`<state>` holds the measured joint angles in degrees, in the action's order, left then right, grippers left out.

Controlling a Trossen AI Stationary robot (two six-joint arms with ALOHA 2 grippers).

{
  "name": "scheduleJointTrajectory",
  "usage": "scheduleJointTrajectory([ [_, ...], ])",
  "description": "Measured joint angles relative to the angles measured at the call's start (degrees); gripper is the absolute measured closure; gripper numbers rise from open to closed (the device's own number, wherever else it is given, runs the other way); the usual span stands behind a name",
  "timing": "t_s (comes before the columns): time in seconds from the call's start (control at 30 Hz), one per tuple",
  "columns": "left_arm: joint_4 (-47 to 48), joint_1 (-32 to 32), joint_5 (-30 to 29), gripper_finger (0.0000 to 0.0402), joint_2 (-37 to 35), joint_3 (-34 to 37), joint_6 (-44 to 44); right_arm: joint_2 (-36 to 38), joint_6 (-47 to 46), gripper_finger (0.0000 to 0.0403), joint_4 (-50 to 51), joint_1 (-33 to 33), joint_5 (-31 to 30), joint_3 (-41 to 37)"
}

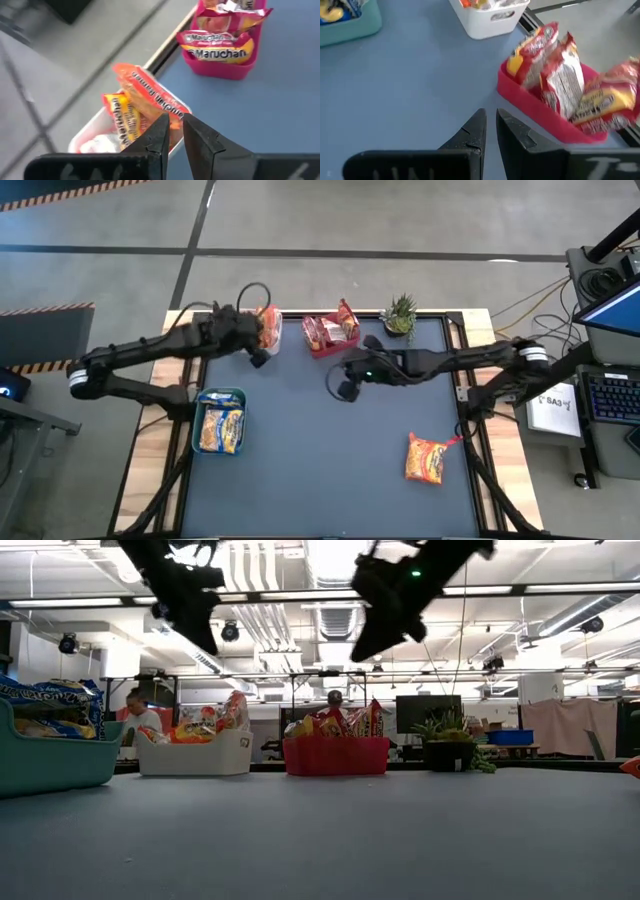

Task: Sort Maruchan noodles
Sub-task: Adjust the orange noodle pack in the white bin

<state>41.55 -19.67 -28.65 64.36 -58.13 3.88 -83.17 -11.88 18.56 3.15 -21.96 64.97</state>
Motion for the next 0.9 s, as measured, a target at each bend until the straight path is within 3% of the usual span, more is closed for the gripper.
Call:
scheduleJointTrajectory([
  [0.17, 1.22, -11.14, 11.9, 0.0364, 3.97, -2.53, -2.21, 6.65, -0.15, 0.0369, -5.59, -2.08, -0.1, -9.1],
  [0.37, 4.79, -22.86, 15.76, 0.0364, 10.46, -4.37, -0.92, 13.06, 0.24, 0.0369, -11.56, -3.47, -0.06, -16.46],
  [0.5, 6.19, -25.99, 16.12, 0.0364, 15.22, -5.89, -0.76, 14.88, 1.02, 0.0369, -11.59, -3.4, -0.09, -18.37],
  [0.9, 12.56, -27.76, 15.72, 0.0352, 23.17, -16.51, -3.45, 14.81, 5.47, 0.0369, -11.33, -3.4, 2.34, -18.58],
])
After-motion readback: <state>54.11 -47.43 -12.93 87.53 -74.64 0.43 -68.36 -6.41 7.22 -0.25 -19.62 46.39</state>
